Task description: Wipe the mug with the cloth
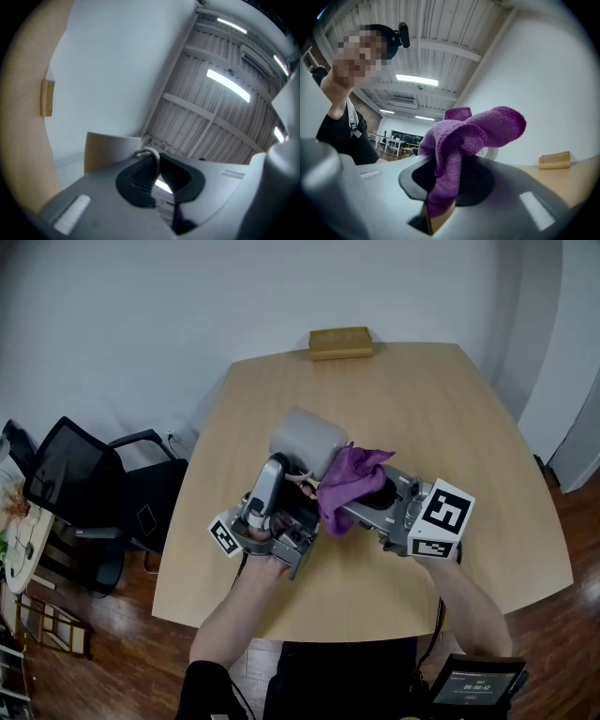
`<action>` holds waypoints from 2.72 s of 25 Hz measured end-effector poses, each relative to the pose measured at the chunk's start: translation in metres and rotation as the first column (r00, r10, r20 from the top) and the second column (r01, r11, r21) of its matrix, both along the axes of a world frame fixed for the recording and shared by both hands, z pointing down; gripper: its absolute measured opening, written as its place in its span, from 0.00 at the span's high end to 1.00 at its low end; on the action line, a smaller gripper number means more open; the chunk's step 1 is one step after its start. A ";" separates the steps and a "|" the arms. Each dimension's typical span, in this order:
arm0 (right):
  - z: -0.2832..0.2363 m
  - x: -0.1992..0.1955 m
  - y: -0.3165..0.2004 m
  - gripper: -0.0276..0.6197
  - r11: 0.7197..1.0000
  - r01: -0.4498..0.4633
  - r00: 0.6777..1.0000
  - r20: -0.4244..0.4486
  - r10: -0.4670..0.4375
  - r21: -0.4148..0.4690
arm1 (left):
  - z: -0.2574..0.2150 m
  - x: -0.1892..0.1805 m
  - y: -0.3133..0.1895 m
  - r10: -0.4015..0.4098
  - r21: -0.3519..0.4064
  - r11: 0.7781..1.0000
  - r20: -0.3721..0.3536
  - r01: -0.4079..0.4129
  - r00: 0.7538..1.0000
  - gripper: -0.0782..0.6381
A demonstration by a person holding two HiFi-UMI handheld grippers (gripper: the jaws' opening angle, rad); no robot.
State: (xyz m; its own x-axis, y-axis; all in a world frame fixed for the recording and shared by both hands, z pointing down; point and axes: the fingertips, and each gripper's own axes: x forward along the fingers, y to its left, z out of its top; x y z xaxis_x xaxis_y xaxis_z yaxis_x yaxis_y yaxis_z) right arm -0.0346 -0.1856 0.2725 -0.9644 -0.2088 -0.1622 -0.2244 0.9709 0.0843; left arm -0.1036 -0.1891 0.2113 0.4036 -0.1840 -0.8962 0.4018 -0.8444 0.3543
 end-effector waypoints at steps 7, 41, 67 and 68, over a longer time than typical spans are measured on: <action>0.038 0.019 -0.049 0.84 0.969 -0.187 0.981 -0.084 0.175 -0.163 | 0.001 0.006 0.009 0.018 0.045 0.999 0.022 -0.019 1.000 0.83; -0.022 0.024 0.010 0.84 0.995 0.037 0.999 0.024 -0.040 0.096 | 0.007 0.009 0.008 0.002 0.062 0.998 0.088 -0.007 0.996 0.83; 0.048 0.121 -0.120 0.84 0.837 -0.479 0.876 -0.088 0.474 -0.265 | 0.179 0.108 -0.043 -0.280 0.317 0.820 0.948 -0.476 0.149 0.83; 0.048 0.121 -0.119 0.84 0.836 -0.479 0.876 -0.090 0.474 -0.266 | 0.180 0.108 -0.043 -0.281 0.322 0.814 0.947 -0.483 0.157 0.83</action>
State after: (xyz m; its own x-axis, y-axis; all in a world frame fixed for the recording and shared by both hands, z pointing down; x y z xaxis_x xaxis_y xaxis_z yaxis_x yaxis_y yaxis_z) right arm 0.0864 -0.3051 0.3204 -0.7366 -0.6762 -0.0128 -0.6663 0.7289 -0.1576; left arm 0.0042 -0.2323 0.3910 0.9241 0.1920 0.3305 0.1658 -0.9805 0.1059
